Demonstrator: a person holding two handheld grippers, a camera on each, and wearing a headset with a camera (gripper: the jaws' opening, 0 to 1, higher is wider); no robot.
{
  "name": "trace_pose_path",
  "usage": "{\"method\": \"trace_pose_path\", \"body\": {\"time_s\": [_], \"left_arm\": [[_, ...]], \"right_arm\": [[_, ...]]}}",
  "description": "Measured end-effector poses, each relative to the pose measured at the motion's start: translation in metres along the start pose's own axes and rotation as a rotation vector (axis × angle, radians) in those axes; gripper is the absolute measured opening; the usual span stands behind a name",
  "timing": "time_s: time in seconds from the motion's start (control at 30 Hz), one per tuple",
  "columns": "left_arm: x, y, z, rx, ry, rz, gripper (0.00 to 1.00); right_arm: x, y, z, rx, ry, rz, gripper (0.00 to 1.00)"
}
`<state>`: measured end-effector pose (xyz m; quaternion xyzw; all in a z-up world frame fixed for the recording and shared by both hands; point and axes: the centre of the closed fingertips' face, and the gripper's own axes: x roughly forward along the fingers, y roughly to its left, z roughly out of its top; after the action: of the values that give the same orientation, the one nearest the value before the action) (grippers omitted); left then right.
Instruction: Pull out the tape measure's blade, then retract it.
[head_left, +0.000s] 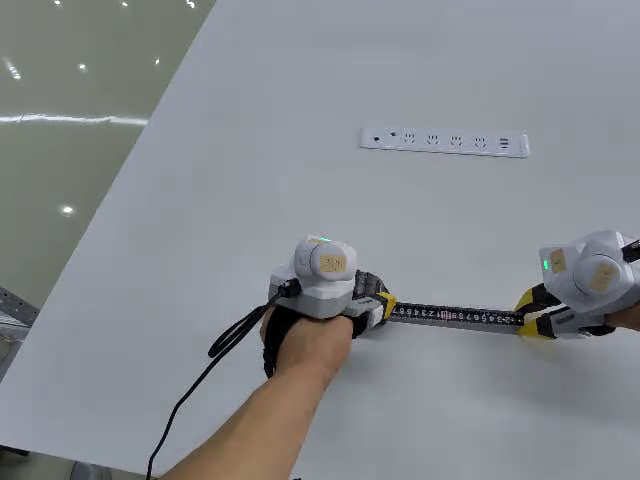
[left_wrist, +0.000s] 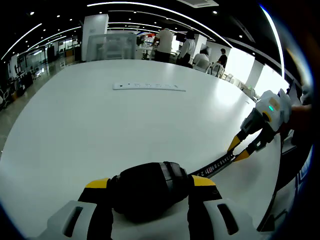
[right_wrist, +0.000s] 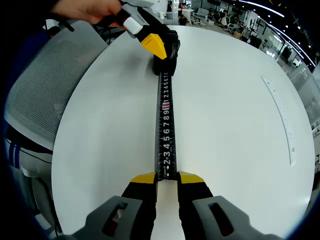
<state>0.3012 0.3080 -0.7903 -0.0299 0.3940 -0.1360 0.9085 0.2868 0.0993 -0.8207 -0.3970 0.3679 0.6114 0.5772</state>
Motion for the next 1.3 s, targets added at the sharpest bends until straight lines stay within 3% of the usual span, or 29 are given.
{"method": "trace_pose_path", "body": {"time_s": [0.47,1.3], "left_arm": [[0.0,0.0,0.0,0.005,-0.001,-0.004,0.57],[-0.001,0.0,0.0,0.0,-0.006,-0.013,0.56]], "right_arm": [[0.002,0.004,0.003,0.035,-0.009,0.053,0.11],[0.007,0.006,0.014,0.045,-0.013,0.068,0.11]]}}
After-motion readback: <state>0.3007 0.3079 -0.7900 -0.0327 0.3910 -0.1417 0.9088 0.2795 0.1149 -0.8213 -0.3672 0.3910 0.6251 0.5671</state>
